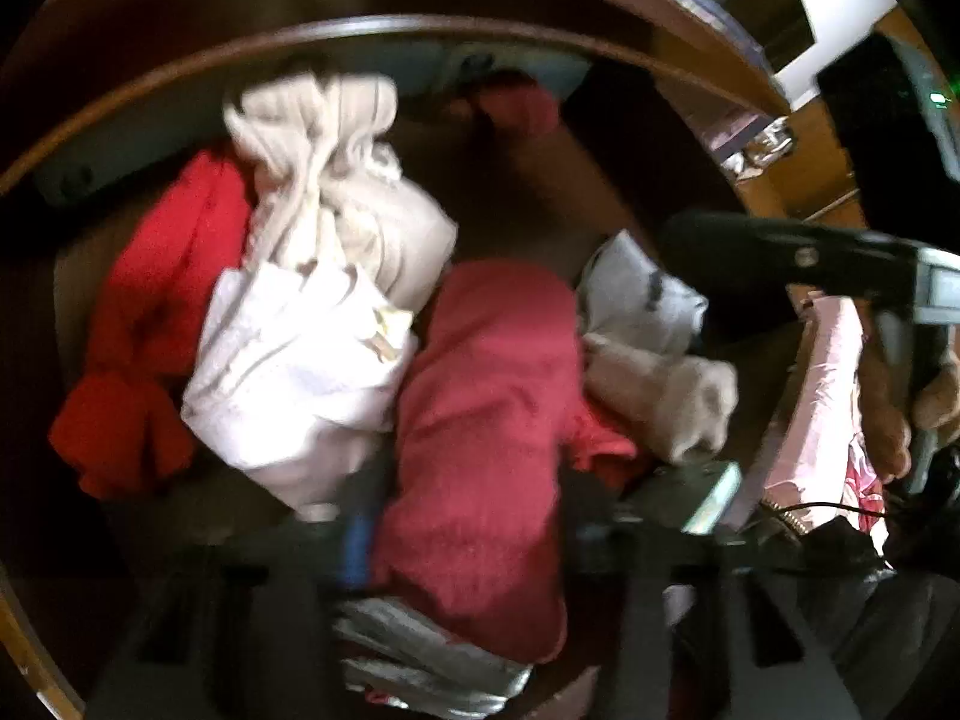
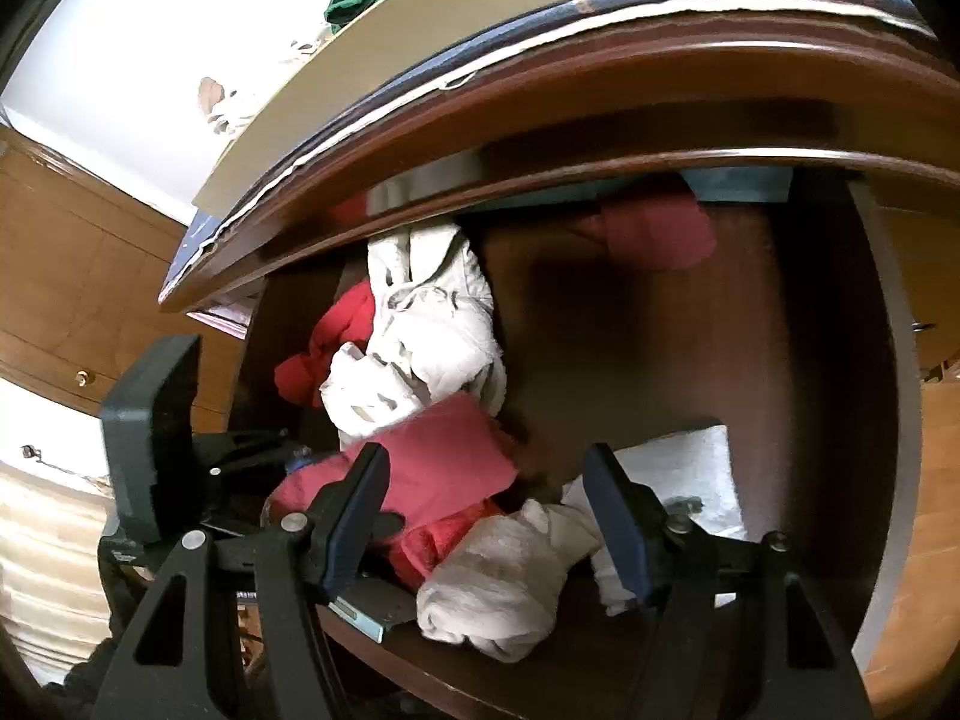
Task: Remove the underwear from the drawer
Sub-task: 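Grasp the dark red rolled sock with the left gripper while the right gripper reaches for white underwear, then grasp the white-and-pink underwear with the right gripper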
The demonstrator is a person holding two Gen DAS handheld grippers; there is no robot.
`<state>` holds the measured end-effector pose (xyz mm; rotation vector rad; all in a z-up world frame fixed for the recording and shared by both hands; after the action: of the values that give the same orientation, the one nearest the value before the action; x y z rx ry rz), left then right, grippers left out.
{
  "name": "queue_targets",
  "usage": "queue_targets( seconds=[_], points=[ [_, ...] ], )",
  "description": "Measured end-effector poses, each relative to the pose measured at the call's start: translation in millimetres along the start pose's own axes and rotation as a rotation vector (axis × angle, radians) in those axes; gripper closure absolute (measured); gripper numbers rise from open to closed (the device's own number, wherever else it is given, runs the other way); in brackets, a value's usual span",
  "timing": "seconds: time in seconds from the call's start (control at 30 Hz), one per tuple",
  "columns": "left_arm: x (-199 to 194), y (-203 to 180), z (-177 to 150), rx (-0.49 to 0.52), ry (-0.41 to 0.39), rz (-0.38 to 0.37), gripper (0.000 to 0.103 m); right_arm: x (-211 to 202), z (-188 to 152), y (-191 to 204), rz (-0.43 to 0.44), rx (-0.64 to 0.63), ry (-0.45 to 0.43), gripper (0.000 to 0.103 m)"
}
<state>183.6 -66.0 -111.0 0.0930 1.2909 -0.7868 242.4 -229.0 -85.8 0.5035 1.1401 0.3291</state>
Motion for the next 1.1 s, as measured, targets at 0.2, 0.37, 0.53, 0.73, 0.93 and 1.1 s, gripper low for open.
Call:
queue_targets(
  seconds=[0.2, 0.37, 0.53, 0.73, 0.93, 1.1],
  points=[
    [-49.8, 2.9, -4.8, -0.081, -0.207, -0.088, 0.070, 4.8, -0.4, 10.4, 0.048, 0.000, -0.004, 0.034],
    [-94.2, 21.3, -10.1, -0.191, -0.383, -0.101, 0.070, 23.5, 2.5, 32.1, 0.075, -0.026, 0.021, 0.034],
    [-131.2, 43.9, -19.4, -0.240, -0.480, -0.005, 0.070, 50.6, -3.1, 59.8, 0.081, -0.097, 0.095, 0.034],
    [-155.3, 56.2, -27.2, -0.255, -0.539, 0.057, 0.070, 86.7, -10.5, 74.8, 0.075, -0.130, 0.195, 0.034],
    [-167.7, 71.5, -31.1, -0.300, -0.576, 0.096, 0.070, 116.2, -17.7, 85.4, 0.029, -0.181, 0.313, 0.034],
    [-178.5, 76.8, -30.0, -0.318, -0.598, 0.120, 0.070, 134.4, -18.6, 89.0, -0.016, -0.181, 0.372, 0.034]
  ],
)
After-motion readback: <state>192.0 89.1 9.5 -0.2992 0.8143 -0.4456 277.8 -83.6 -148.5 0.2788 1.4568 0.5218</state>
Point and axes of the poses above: each gripper's, at about its wrist camera, not at the fingertips, and x roughly the way its jaws point, y to its left, z to its top, the point moved 6 cm from there along x, roughly the way its jaws point, and after that the axes turned 4 degrees about -y, right-handed, at the moved point
